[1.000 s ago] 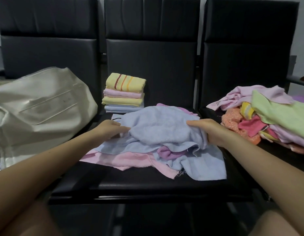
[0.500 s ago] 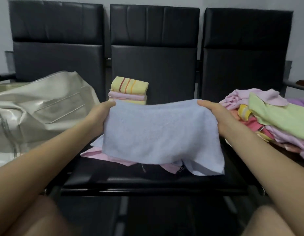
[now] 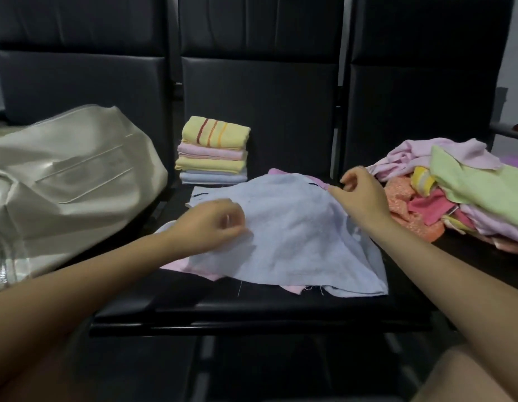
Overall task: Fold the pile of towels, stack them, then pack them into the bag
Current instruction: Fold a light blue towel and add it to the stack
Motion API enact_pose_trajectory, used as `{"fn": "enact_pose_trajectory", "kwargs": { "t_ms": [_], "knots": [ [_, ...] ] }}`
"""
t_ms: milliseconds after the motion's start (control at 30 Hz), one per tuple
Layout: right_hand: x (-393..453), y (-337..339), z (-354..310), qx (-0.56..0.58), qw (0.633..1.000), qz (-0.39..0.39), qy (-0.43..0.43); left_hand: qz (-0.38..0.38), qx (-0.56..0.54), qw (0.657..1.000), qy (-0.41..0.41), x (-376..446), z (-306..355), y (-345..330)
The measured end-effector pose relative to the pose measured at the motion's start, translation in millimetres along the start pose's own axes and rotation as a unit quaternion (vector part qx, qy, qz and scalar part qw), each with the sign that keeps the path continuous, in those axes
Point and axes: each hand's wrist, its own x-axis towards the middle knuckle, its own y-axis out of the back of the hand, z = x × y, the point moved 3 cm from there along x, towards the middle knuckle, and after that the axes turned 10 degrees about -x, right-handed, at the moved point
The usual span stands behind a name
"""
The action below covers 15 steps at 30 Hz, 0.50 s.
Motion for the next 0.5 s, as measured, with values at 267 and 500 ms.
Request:
{"fn": "enact_pose_trajectory", "kwargs": {
  "t_ms": [267, 500],
  "knots": [
    [-87, -24, -51, -0.090, 0.849, -0.466, 0.233, -0.198, 0.039, 0.972, -0.116, -24, -5, -37],
    [-101, -28, -58, -0.161, 0.846, -0.354, 0.365, -0.114, 0.078, 0.971, -0.195, -29, -3, -45]
  ]
}}
